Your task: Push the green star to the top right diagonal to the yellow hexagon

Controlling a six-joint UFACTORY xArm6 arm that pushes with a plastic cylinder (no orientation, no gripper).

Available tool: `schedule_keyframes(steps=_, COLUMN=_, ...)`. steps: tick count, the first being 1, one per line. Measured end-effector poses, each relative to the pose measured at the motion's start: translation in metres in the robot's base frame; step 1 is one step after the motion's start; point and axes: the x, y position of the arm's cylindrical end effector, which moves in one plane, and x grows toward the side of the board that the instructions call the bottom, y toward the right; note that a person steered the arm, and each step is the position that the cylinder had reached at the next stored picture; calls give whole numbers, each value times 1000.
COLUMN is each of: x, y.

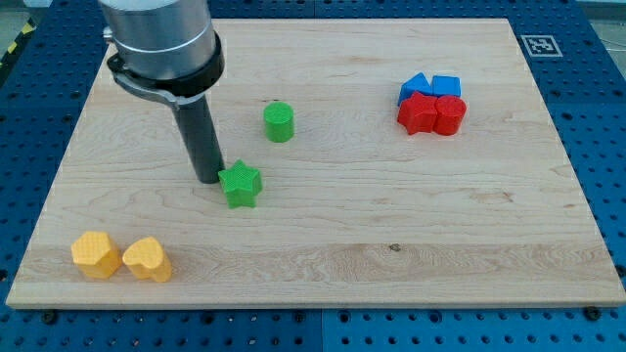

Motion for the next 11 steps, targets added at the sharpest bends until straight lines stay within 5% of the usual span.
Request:
schedule_keyframes(steps=3, x=-16, y=132)
schedule_keyframes(steps=6, x=19, y=-18)
schedule_keyframes(steps=8, x=34, y=35)
schedule_keyframes(steps=11, x=61, y=-59)
